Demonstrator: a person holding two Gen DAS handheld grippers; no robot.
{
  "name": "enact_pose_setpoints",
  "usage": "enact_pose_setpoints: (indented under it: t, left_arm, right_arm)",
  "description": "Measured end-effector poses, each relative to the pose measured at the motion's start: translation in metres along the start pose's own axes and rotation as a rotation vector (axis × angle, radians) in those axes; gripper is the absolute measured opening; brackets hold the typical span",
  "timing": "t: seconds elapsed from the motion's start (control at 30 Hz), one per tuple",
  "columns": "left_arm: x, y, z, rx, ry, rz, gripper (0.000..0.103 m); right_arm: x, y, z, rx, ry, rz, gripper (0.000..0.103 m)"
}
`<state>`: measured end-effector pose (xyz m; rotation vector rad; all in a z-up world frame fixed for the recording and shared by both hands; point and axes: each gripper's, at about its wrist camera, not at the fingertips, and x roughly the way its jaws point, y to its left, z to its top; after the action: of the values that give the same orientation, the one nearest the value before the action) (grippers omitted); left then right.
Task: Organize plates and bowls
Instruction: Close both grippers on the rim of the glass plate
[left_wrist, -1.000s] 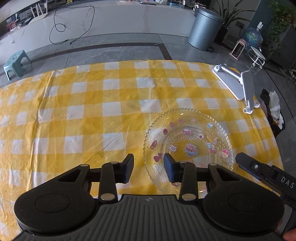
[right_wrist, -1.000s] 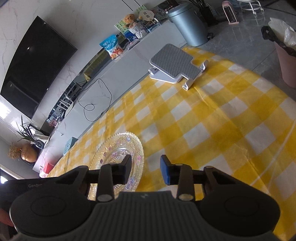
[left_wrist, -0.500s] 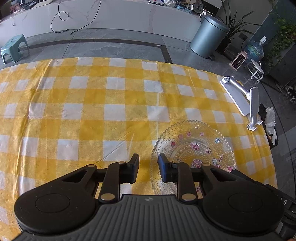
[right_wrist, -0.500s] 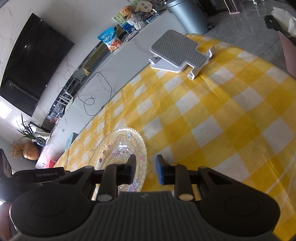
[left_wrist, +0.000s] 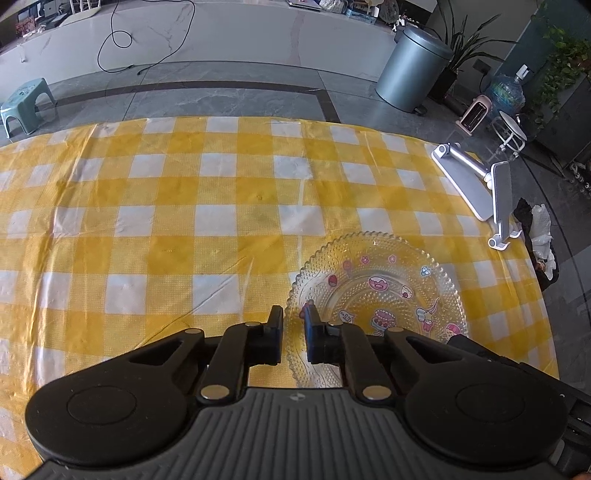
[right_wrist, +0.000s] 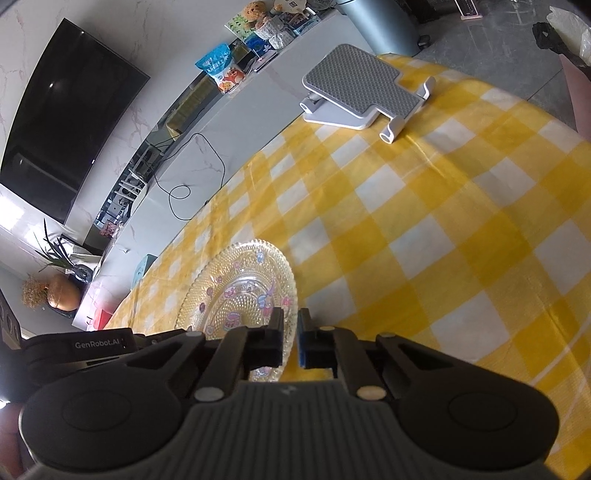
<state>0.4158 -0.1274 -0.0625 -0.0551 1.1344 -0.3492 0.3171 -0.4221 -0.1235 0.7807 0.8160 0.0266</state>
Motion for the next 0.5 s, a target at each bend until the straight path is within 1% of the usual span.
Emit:
enact_pose_setpoints:
  t: [0.13,0.23,0.27,0.3,0.37,0.4,0.47,0.5]
  left_arm:
    - [-0.009,-0.001,-0.003,0.011,0.008,0.008,0.001]
    - [-0.023,-0.003,-0.005,-0.003,-0.003,-0.082,0.0]
    - [-0.028,-0.007,-0.006,0.002,-0.013,-0.073,0.0]
    - [-0.033,-0.012,-0.008,0.022,-0.024,-0.052,0.0]
    - [-0.039,-0.019,-0.009,0.054,-0.036,-0.036,0.0]
    - [-0.042,-0.021,-0.009,0.062,-0.046,-0.032,0.001]
    - [-0.046,-0.022,-0.01,0.089,-0.075,-0.006,0.007]
    - [-0.046,-0.023,-0.011,0.11,-0.091,0.026,0.016]
  right_arm:
    - [-0.007,-0.001,0.001,0.001,-0.005,0.003,0.005]
    - [-0.01,0.0,0.002,0.023,0.005,0.036,0.003]
    - [-0.011,0.001,0.0,0.024,0.01,0.045,0.003]
    - [-0.011,0.004,-0.002,0.013,0.013,0.032,0.003]
    - [-0.007,0.005,-0.007,0.0,0.014,-0.008,0.003]
    - [-0.006,0.003,-0.009,0.012,0.018,-0.009,0.004]
    - [-0.008,-0.001,-0.009,0.033,0.019,0.001,0.003]
    - [-0.009,-0.001,-0.009,0.03,0.019,-0.004,0.003]
